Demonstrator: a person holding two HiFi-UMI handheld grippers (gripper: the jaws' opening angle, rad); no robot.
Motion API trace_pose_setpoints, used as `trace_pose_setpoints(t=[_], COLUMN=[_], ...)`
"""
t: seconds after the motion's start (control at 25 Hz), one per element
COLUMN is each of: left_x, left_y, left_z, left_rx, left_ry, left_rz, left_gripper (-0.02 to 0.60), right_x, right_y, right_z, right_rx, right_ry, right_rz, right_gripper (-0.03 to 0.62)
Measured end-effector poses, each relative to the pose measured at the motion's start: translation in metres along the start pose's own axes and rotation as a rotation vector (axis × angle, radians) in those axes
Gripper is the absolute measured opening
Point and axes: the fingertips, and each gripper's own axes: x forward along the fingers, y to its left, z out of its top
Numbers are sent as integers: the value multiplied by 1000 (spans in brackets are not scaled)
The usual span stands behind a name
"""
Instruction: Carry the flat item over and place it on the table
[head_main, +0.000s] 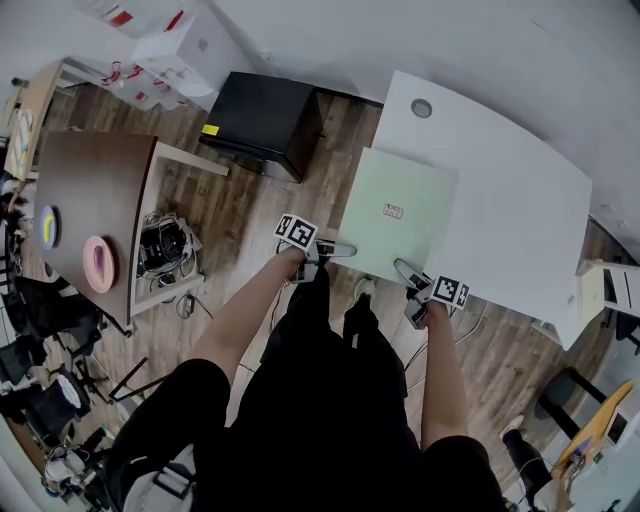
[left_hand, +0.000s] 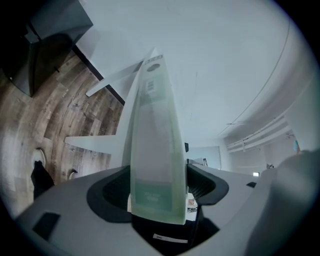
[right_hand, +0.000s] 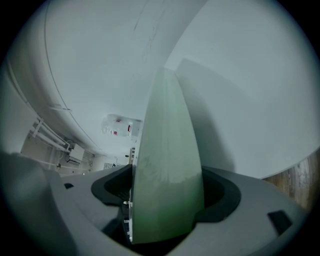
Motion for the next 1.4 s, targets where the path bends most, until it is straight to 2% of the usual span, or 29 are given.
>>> trace_pose_setpoints(t=[0.2,0.44,0.56,0.76,0.96,1.04,1.4], left_x=[3,1,3,4,-2,-3,-4], left_y=[1,3,-1,-1,3,5,8], left_z=[-1,-1,-4,-6,-6,-5,-5], left_rx=[-5,-6,-5,15,25,23,58], left_ry=[15,-5,-19,-47,-72,-77,-77], left_rz=[39,57,46,77,130,148,188], left_gripper=[345,347,347,347,347,325,304], right_x=[-13,-22,-31,-34,-29,-30,-49], right_y=[-6,-13,-20,-27,-24,-25,-28], right_z=[9,5,4,3,-2,-1,6], right_rx=[89,27,-33,-114,-105,-97,-89], right_ry=[-75,-69,-62,-56,-46,-47,-76], right_rz=[50,0,-50,-130,-131,-131,-129], right_gripper=[354,354,354,354,354,354,353])
